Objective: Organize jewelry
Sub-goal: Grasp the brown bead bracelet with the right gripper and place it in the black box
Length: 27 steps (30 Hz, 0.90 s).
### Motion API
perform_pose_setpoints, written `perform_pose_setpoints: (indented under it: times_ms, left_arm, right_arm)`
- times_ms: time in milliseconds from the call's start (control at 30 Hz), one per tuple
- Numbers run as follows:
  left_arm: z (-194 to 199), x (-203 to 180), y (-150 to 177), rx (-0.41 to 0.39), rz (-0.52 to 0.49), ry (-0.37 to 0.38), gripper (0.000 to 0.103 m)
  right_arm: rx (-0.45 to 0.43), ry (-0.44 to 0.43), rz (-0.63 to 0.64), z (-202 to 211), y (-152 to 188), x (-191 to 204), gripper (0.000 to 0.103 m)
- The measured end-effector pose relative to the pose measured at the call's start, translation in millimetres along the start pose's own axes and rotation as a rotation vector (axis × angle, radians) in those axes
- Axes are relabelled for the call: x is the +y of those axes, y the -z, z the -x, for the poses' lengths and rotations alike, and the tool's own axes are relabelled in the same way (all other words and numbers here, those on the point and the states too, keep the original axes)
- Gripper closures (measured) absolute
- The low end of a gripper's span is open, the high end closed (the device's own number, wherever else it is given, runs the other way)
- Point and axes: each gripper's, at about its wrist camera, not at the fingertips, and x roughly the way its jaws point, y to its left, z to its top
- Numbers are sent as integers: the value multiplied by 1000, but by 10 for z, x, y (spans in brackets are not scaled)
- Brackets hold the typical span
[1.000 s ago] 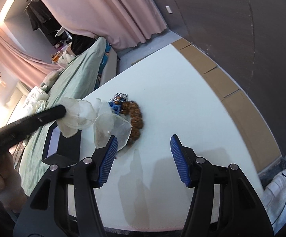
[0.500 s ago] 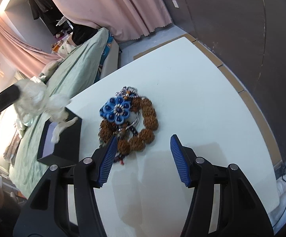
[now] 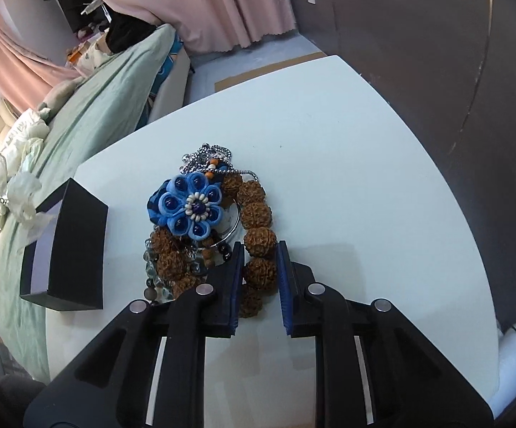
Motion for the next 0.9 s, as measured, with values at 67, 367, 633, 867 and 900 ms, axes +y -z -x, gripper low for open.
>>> perform_pose_setpoints:
  times_ms: [67, 367, 633, 867, 900]
  left_arm:
    - [12, 49, 14, -2, 12, -2, 103]
    - [72, 144, 74, -1, 37, 5, 103]
    - [76, 257, 99, 10, 71, 0, 103]
    - [55, 423, 83, 23, 129, -21, 96]
    - [60, 448, 78, 24, 142, -18, 78]
  right_arm:
    - [-15, -34, -12, 76, 8, 7, 84]
    - [-127, -66, 29, 580, -119, 202, 85]
    - [-183, -76, 101, 907, -292, 508, 85]
    - [-216, -123, 115, 1148, -449, 664, 85]
    - [-221, -127, 122, 1176, -465, 709, 85]
